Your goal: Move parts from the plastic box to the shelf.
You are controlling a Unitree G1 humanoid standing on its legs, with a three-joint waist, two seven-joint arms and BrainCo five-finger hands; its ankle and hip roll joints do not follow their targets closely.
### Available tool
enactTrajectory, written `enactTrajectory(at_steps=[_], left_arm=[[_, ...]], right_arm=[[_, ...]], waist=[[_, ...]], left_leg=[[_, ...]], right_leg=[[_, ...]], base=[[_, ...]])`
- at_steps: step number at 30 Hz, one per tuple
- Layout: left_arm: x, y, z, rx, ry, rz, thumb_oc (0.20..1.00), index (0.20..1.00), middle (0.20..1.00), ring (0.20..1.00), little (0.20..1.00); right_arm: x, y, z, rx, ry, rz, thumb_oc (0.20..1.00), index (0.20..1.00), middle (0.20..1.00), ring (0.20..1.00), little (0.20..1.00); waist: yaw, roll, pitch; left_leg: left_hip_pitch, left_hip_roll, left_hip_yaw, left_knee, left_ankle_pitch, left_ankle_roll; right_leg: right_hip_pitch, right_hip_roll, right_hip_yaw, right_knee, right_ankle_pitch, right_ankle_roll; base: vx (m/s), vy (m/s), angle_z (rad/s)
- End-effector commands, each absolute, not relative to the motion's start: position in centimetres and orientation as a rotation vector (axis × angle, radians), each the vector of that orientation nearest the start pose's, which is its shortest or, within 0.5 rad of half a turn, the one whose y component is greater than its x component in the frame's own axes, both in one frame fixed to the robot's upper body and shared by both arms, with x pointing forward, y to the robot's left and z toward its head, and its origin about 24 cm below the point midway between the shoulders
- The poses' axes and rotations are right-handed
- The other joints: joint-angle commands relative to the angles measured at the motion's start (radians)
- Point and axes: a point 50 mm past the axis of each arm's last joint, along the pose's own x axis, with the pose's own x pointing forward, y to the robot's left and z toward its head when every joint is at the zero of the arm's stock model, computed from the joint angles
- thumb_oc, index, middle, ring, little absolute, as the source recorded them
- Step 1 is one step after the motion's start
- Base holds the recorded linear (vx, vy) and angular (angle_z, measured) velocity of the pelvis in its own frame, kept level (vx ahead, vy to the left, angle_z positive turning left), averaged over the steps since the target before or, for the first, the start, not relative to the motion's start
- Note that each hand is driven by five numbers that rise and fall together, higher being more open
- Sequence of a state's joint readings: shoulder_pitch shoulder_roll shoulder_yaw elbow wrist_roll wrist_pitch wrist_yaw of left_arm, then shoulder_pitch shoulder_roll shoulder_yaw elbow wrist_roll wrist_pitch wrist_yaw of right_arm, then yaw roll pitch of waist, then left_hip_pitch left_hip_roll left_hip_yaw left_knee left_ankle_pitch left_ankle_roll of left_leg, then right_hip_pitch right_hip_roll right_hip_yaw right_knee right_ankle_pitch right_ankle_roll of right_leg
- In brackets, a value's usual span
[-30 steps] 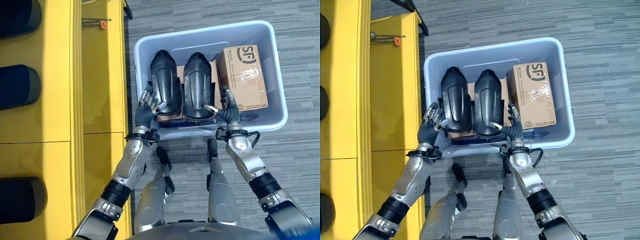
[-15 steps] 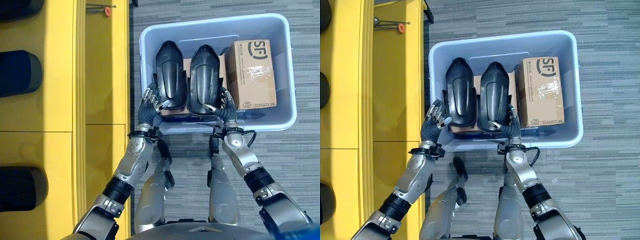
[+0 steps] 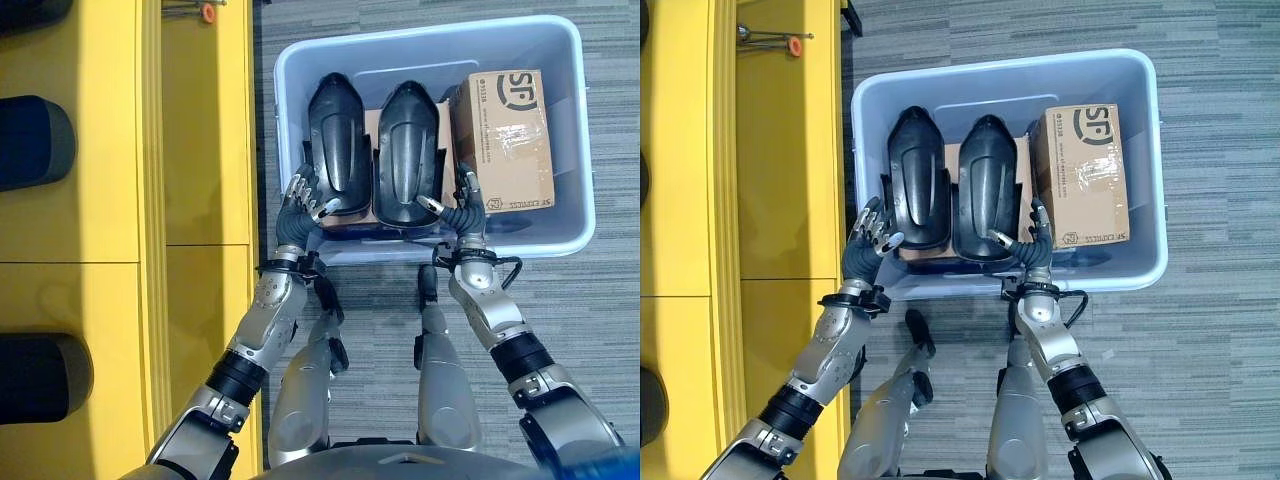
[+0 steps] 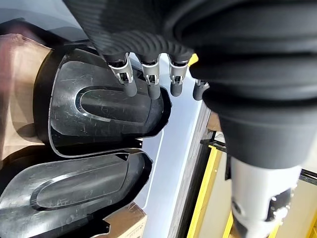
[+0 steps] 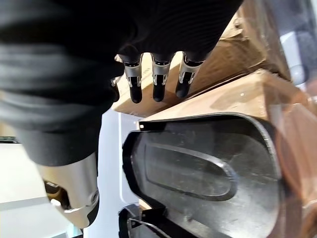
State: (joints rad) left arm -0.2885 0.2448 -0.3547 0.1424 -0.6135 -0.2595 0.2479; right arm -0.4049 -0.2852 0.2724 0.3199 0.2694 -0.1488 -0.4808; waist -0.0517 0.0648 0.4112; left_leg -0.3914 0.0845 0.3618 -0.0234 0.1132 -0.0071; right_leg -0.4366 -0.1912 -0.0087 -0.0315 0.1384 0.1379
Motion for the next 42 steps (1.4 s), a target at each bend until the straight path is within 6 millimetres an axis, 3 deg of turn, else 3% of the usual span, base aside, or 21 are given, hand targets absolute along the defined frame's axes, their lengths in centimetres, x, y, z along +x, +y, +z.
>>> enactTrajectory(at_steps=[1, 14, 21, 34, 42], left_arm=[[29.3, 12.4, 10.0, -0.346, -0.28, -0.091, 1.0, 1.0, 1.0, 1.0, 1.0], [29.4, 12.6, 10.2, -0.342, -0.286, -0.089, 1.0, 1.0, 1.0, 1.0, 1.0], [29.4, 12.4, 10.3, -0.353, -0.283, -0.095, 1.0, 1.0, 1.0, 1.0, 1.0], [29.0, 12.5, 12.2, -0.335, -0.36, -0.133, 1.0, 1.0, 1.0, 1.0, 1.0], [29.1, 12.6, 12.5, -0.331, -0.371, -0.132, 1.0, 1.0, 1.0, 1.0, 1.0]], right_arm=[[31.8, -15.5, 11.5, 0.009, -0.334, -0.221, 1.0, 1.0, 1.0, 1.0, 1.0], [32.8, -15.7, 11.3, 0.052, -0.298, -0.256, 1.0, 1.0, 1.0, 1.0, 1.0], [33.6, -16.4, 13.3, 0.085, -0.355, -0.306, 1.0, 1.0, 1.0, 1.0, 1.0], [35.9, -20.4, 19.1, 0.065, -0.493, -0.508, 1.0, 1.0, 1.0, 1.0, 1.0], [36.7, -20.4, 19.4, 0.06, -0.47, -0.517, 1.0, 1.0, 1.0, 1.0, 1.0]], waist=[[0.005, -0.031, -0.028], [0.017, -0.023, -0.016], [0.025, -0.012, -0.006], [0.051, 0.015, 0.014], [0.055, 0.014, 0.026]], left_leg=[[-0.051, 0.046, -0.067, 0.087, -0.02, -0.081], [-0.096, 0.044, -0.083, 0.106, -0.024, -0.081], [-0.134, 0.04, -0.086, 0.121, -0.033, -0.078], [-0.25, 0.043, -0.11, 0.222, -0.083, -0.063], [-0.33, 0.051, -0.137, 0.291, -0.107, -0.057]], right_leg=[[-0.03, -0.048, -0.026, 0.112, -0.018, 0.039], [-0.068, -0.046, -0.027, 0.131, -0.022, 0.037], [-0.11, -0.049, -0.02, 0.151, -0.027, 0.036], [-0.238, -0.039, 0.007, 0.246, -0.064, 0.027], [-0.307, -0.032, 0.004, 0.314, -0.087, 0.013]], base=[[0.08, 0.011, 0.0], [0.01, 0.001, 0.0], [0.0, 0.0, 0.0], [0.0, -0.003, 0.01], [-0.01, -0.014, 0.08]])
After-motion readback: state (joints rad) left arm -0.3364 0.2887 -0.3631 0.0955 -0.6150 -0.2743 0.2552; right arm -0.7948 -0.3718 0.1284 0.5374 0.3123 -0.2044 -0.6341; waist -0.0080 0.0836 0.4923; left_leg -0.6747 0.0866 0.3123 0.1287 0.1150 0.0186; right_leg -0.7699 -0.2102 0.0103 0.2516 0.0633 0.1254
